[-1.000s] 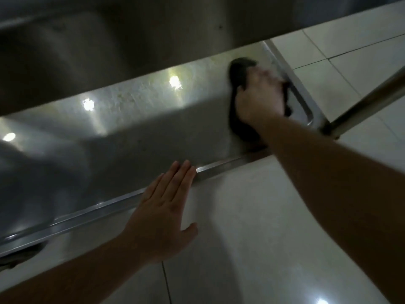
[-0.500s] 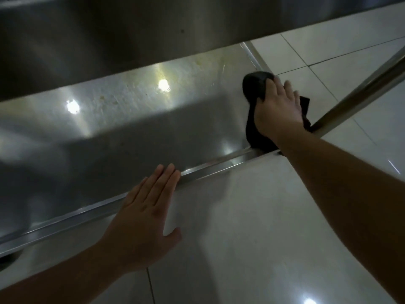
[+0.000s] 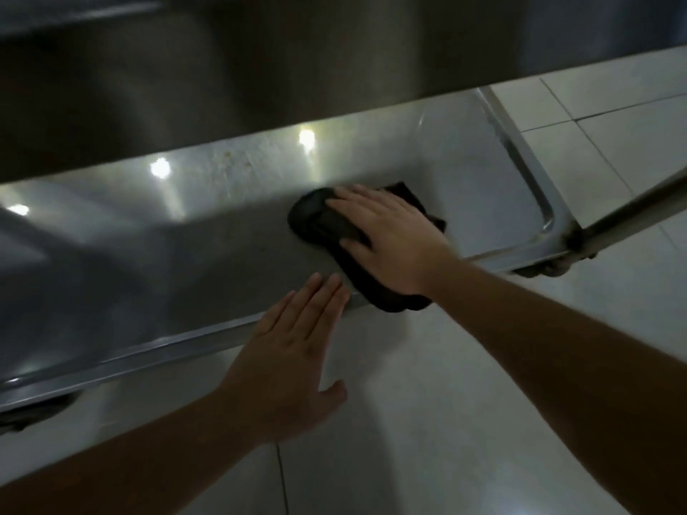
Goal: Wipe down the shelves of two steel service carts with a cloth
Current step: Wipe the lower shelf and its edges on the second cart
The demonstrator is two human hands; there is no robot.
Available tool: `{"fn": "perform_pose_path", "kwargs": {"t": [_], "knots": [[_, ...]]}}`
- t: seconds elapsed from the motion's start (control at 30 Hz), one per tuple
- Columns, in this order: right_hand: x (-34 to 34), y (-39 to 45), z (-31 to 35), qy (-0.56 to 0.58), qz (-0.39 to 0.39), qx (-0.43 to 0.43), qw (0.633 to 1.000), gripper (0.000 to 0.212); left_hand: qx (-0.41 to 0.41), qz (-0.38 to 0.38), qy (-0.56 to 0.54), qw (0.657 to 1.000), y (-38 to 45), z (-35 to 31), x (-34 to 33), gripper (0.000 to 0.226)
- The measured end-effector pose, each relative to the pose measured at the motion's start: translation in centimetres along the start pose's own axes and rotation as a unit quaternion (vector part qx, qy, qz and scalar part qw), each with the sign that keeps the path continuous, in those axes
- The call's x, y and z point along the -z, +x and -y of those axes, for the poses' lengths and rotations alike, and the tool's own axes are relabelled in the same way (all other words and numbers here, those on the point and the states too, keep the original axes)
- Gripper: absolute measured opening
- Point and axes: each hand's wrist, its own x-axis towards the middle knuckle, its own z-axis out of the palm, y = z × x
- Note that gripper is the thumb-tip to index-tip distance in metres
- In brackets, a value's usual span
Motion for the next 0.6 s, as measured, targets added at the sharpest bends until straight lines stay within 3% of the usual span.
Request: {"fn": "perform_pose_path", "kwargs": {"t": [0.03,0.1,0.2,0.27,0.37,0.47,0.6], "knots": [[0.3,-0.2,-0.9,0.004,-0.001,-0.013,1.0,0.061,-0.003,-0.002,-0.001,1.0,-0.1,0.1,0.0,0.112],[1.3,0.4,-3.9,0.014,-0.064,-0.134,0.989,0.056,-0.013,-0.008,-0.014,1.0,0.0,0.0,0.1,0.112],[3.2,2.3,-7.9,-0.002,-0.126,-0.384,0.915,0.062,-0.012,-0.017,-0.034,0.999,0.3,-0.2,0.3,0.111],[3.1,3.9,-7.6,-0.003,-0.124,-0.458,0.88,0.067,-0.021,-0.021,-0.09,0.996,0.5,-0.2,1.1,0.105],[1.0,7.5,-1.7,0.008,-0.109,-0.408,0.907,0.066,-0.001,-0.062,-0.217,0.974,-1.1,2.5,2.9,0.077],[-2.2,10.5,7.7,0.008,-0.069,-0.303,0.951,0.064,0.124,-0.152,-0.174,0.965,-5.3,8.3,3.6,0.051],[-6.3,12.3,18.5,0.009,-0.038,-0.138,0.99,0.064,0.309,-0.152,-0.104,0.933,-11.6,16.2,3.8,0.05]]}}
